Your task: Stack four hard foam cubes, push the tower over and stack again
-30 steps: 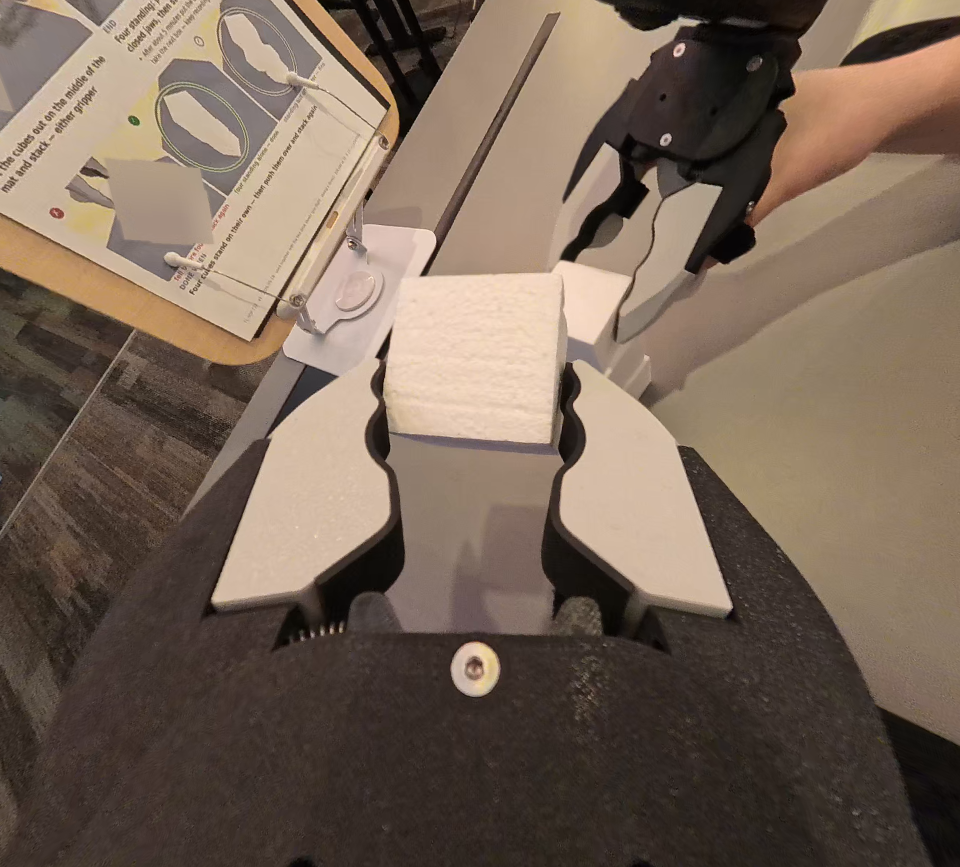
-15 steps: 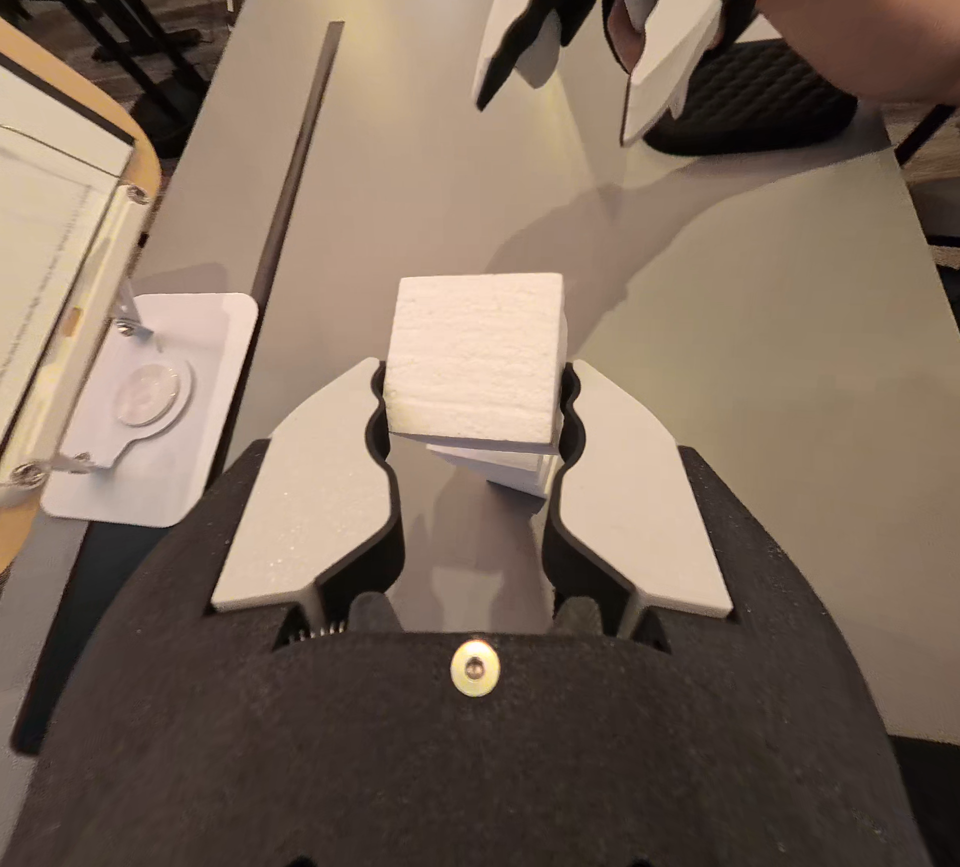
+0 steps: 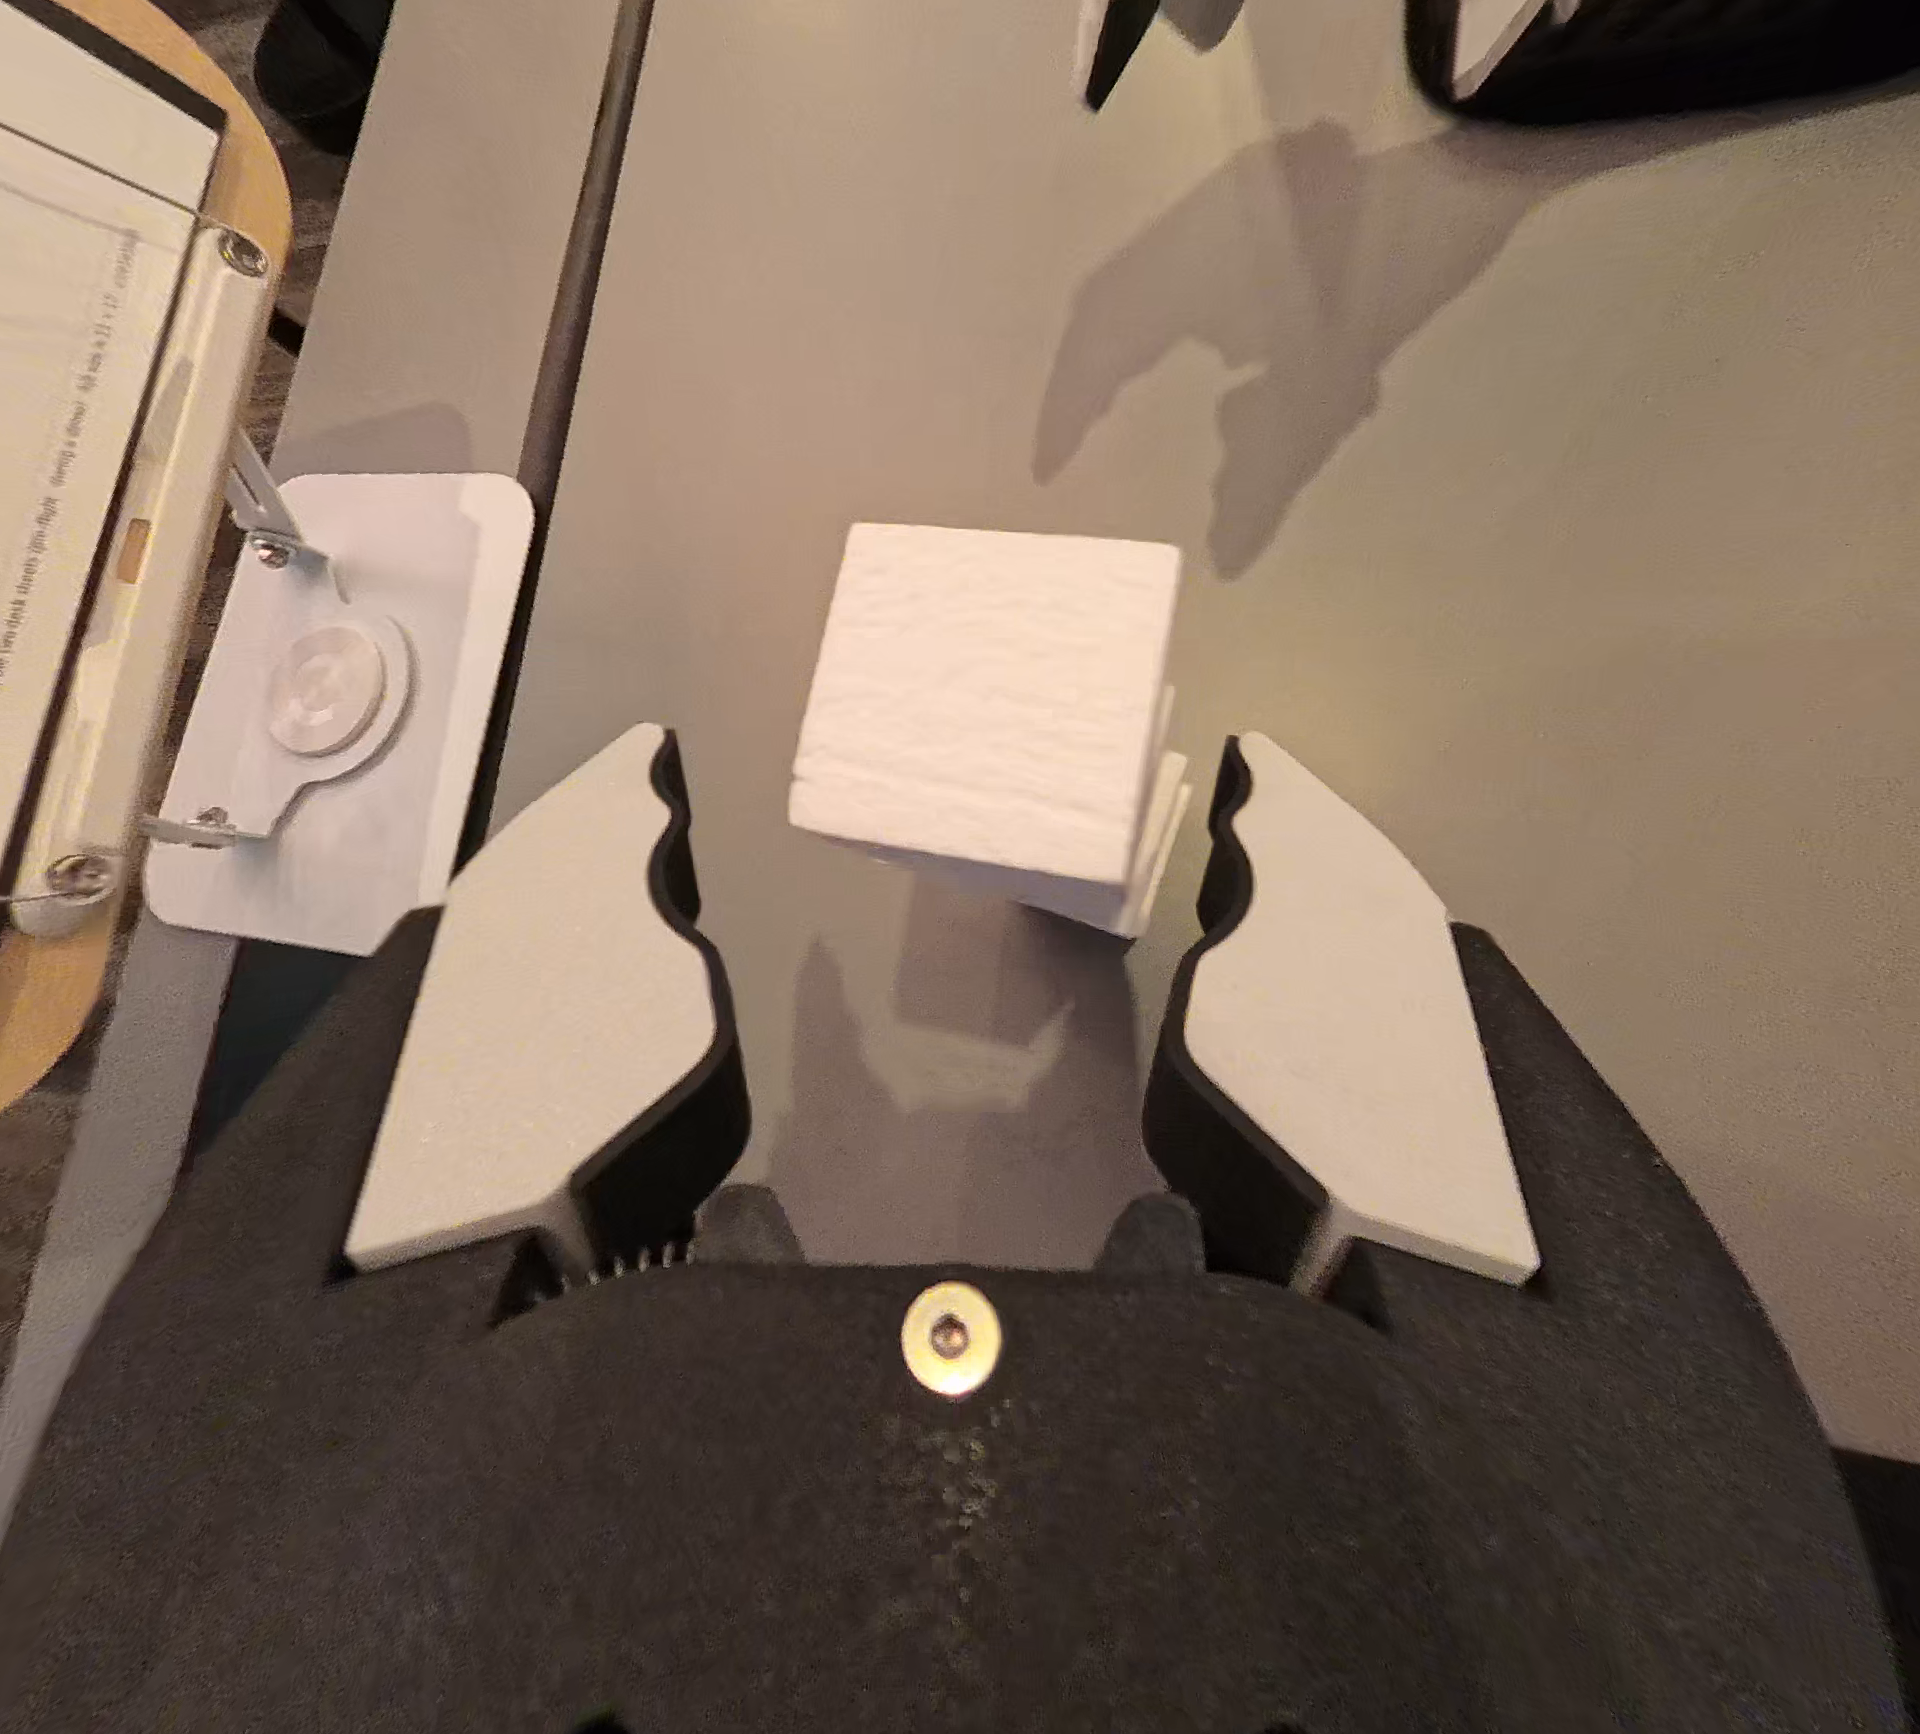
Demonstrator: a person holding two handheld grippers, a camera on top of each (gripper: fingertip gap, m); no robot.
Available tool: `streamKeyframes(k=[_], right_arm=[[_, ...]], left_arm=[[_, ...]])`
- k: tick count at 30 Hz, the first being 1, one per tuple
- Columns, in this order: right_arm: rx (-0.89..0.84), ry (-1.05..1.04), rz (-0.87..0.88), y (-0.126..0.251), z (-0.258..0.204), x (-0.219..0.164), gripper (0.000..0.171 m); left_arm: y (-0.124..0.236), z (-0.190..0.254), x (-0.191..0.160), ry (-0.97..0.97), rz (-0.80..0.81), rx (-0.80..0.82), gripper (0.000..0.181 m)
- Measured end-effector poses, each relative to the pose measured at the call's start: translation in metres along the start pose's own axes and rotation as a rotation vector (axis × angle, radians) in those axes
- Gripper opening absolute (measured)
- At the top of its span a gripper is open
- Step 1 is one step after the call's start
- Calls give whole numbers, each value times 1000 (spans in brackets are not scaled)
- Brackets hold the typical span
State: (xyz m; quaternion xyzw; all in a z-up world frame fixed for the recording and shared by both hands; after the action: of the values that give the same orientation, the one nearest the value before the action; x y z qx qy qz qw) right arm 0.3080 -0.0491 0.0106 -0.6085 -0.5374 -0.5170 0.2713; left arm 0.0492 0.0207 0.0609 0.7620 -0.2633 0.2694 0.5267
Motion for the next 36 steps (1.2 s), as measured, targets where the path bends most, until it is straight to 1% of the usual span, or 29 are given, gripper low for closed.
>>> streamKeyframes(k=[2,4,6,8,9,11,12,13,15,16,17,18,19,21,23,27,29,32,34,36], right_arm=[[112,-6,44,2,-9,14,82],[185,-3,100,8,-17,37,81],[144,67,128,17,-18,65,81],[86,143,157,27,-17,93,83],[59,170,178,32,-16,106,83],[44,207,240,43,-14,128,84],[84,224,291,49,-14,137,83],[147,237,344,55,-14,142,78],[283,231,430,67,-11,140,60],[309,225,468,72,-6,134,51],[305,232,497,77,3,129,35],[273,214,496,81,14,126,14],[218,163,477,84,27,122,0],[120,118,452,94,44,115,0],[70,118,424,106,51,108,0],[-144,93,291,133,68,92,0],[-228,64,215,142,75,82,0],[-258,29,140,149,81,72,0],[-262,31,133,150,82,70,1],[-223,46,156,148,81,72,3]], left_arm=[[14,4,-2,50,92,10,95],[35,6,-8,93,255,87,96],[58,7,-20,177,451,166,93],[81,6,-36,258,602,278,85],[91,5,-43,310,644,345,83],[104,6,-57,399,664,421,80],[107,8,-62,439,659,433,76],[106,11,-68,485,627,432,75],[93,21,-81,547,477,381,71],[81,27,-90,563,376,363,60],[69,34,-99,576,274,360,36],[56,41,-108,579,189,346,1],[43,46,-114,595,141,352,0],[22,56,-124,629,96,380,0],[6,61,-130,678,65,366,0],[-15,60,-141,841,-35,357,0],[-22,58,-142,886,-57,361,0],[-28,55,-139,900,-81,402,0],[-28,51,-135,890,-87,445,0],[-27,50,-129,882,-84,465,0]])
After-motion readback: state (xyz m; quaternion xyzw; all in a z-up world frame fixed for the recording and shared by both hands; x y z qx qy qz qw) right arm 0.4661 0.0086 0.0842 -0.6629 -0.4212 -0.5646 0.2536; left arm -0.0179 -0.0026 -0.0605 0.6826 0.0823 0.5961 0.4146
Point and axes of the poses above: each gripper's, where its closed fingertips meet, y back along the fingers, x out of its top, z = x × y across the jaws, the point moved 8 cm from there along y, back along the fingers, and after that the axes turned 8 degrees about x, right-handed, at the moved point
